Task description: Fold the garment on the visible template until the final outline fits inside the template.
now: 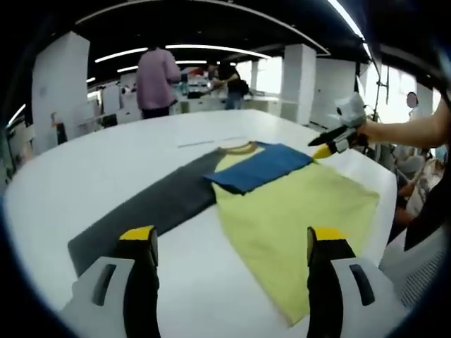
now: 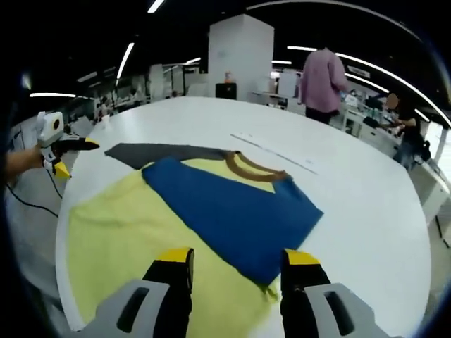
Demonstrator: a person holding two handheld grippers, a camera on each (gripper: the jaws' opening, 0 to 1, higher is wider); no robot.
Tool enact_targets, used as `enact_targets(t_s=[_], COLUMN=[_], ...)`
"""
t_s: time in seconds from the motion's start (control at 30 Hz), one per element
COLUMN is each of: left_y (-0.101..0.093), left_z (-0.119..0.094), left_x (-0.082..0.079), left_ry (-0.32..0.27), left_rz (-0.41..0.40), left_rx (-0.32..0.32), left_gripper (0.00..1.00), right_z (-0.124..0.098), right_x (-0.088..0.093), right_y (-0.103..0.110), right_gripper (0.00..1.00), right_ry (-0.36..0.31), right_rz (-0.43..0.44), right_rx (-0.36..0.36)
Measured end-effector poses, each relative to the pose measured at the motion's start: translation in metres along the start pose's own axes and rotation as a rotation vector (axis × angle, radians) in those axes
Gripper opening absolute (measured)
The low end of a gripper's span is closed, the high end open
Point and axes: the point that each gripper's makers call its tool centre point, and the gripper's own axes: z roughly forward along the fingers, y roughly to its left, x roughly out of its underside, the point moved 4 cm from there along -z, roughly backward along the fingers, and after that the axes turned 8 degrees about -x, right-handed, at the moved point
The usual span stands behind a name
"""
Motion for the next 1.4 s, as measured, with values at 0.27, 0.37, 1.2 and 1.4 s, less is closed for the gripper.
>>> enact_targets(t_s=[0.27,0.37,1.2,1.4], left_y=[0.011,0.015,0.029,0.028], left_z=[0.020,0.029,0.099,0.107], left_x=[-0.008,-0.010,0.000,0.001], left_ry=[-0.001,0.001,0.086,0.100], left_rz=[0.046,0.060,0.110,0.131], left_rx=[-0.029,-0.037,-0.077,-0.064], left_gripper=[0.73,0.71,0.36,0.33], right_z=[-0.001,0.000,0.002,0.003], right_x=[0.007,0.010,0.031,0.030], right_y=[-0.007,-0.009,-0.018,-0.022], right_gripper=[0.37,0.34,0.18,0.12], right_ry=[0.025,0.031,0.133,0.144], right_rz=[-0.017,-0.015,-0.102,-0.122], right_rx=[0.024,0.023,0.061,0.080])
